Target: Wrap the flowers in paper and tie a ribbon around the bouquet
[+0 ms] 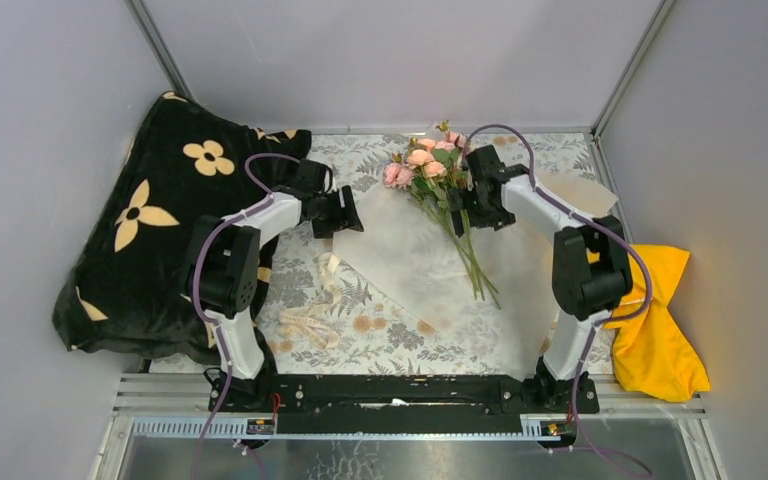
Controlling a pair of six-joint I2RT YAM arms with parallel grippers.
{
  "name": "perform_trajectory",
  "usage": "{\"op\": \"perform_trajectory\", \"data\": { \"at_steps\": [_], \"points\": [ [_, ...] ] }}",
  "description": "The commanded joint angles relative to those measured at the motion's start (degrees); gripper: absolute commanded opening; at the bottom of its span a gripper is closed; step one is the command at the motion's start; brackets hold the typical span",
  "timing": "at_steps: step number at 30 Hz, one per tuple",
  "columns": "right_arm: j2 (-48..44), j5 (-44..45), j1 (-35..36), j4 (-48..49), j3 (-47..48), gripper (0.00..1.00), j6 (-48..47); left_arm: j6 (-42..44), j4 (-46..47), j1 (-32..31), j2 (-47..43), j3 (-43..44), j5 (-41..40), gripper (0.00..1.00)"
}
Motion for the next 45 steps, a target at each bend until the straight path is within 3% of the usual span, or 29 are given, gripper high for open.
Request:
{"op": "perform_trajectory", "data": {
  "at_steps": [1,8,11,16,26,37,38,40,42,45],
  "points": [
    [-7.65,-6.95,0.45,5.59,-7.28,1.0,3.11,-1.14,5.27,-0.68,-0.65,-0.08,3.33,0.66],
    [-12.13,-5.63,0.46,6.32,-10.75,1.0,4.01,-0.48,4.81,-0.76,-6.25,-1.9,9.29,0.25],
    [-11.39,-5.76,0.51,6.15,-10.63,1.0,4.03,1.37,3.26,-0.85,-7.83,-1.34,10.06,0.0],
    [-10.28,-6.5,0.81,6.64,-10.75,0.99,4.3,6.79,-0.2,0.29,-9.25,0.25,7.34,0.0],
    [-6.63,-8.04,5.64,4.42,-3.32,0.96,3.44,13.6,3.91,10.79,-7.69,5.22,-0.73,0.0],
    [-17.56,-8.29,10.1,-1.43,-13.52,0.94,5.55,19.08,4.92,11.36,-8.04,3.76,-1.6,0.0],
    [-18.15,-7.98,10.68,-3.01,-14.06,0.94,5.82,19.81,5.06,11.36,-8.54,4.15,-1.66,0.02],
    [-19.93,-8.14,11.59,-5.16,-15.49,0.94,6.67,21.7,4.07,11.28,-9.7,5.4,-1.81,0.36],
    [-22.15,-9.71,11.97,-6.22,-17.24,0.94,7.7,25.62,1.33,10.79,-11.64,6.99,-2.31,0.58],
    [-25.3,-13.6,12.15,-4.07,-21.82,0.94,9.45,37.51,-3.89,5.91,-17.76,6.56,-6.52,0.7]
  ]
}}
